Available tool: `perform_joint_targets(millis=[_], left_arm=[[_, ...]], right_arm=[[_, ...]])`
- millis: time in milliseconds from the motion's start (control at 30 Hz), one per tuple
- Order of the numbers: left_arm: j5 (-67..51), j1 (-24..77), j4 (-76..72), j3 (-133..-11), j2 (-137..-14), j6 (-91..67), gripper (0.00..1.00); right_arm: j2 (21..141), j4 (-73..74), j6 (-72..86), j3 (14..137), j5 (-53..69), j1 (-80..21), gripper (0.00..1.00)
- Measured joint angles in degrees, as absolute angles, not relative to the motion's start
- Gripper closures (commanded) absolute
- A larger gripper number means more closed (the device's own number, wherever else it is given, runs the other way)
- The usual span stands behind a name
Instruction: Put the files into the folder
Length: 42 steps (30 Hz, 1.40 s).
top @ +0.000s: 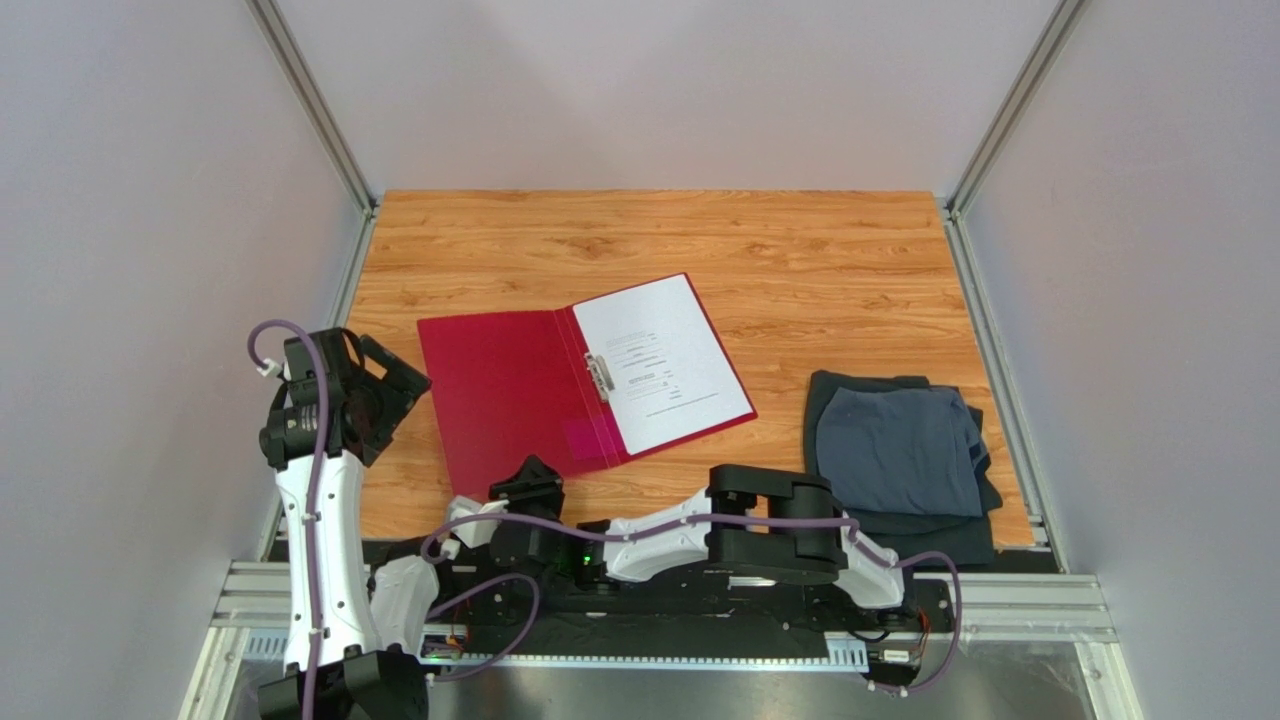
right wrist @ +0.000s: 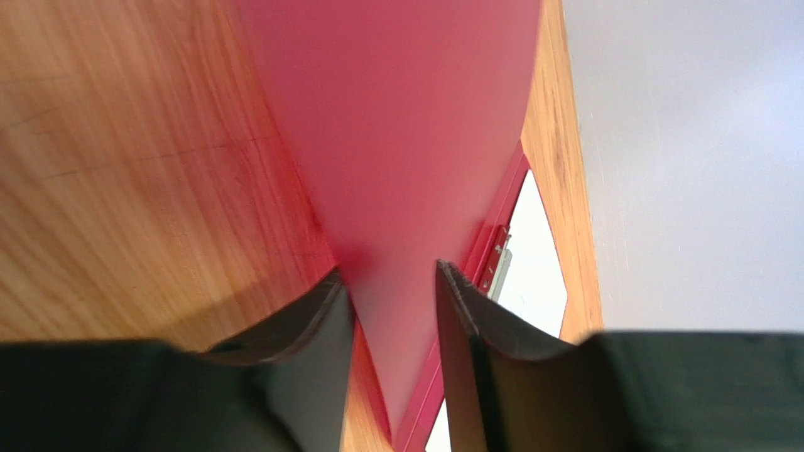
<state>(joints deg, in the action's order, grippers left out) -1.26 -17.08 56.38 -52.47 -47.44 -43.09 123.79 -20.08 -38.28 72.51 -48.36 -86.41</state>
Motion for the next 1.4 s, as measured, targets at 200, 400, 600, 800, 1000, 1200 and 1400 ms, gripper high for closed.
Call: perform_joint_targets(millis=[200,400,600,800,1000,1200,1400], left_arm=[[-2.2,-17.1,56.4,-54.8,-48.1,-42.3,0.06],[-7.4,-17.1,55.6,-58.5,-50.1,-39.3,0.07],[-15.3,-17.2,52.2,-59.3,-49.7,-38.4,0.09],[-21.1,-16.9,49.3,-59.3,-49.1,-38.0,0.12],[-24.2,-15.5,45.5,-58.9,-47.8,-38.1,0.12],[-25.7,-11.1,40.6,-56.5,-47.4,-39.0,0.13],[-25.9,-1.8,35.8,-55.1,-53.3,-40.7,0.15]], right_arm=[[123.3,-20.5,-37.1,72.5,-49.2,-85.0,0.92],[117.1,-11.6,-25.7,72.5,-47.1,-81.3,1.00],[105.8,-1.8,-7.8,72.4,-38.7,-72.9,1.00],[93.8,-0.5,15.2,64.7,-20.5,-57.6,1.00],[88.9,-11.3,35.8,48.7,-3.2,-42.3,1.00],[88.3,-20.9,52.0,34.5,7.2,-35.3,1.00],[92.3,-25.5,57.9,31.3,16.6,-28.9,0.93]])
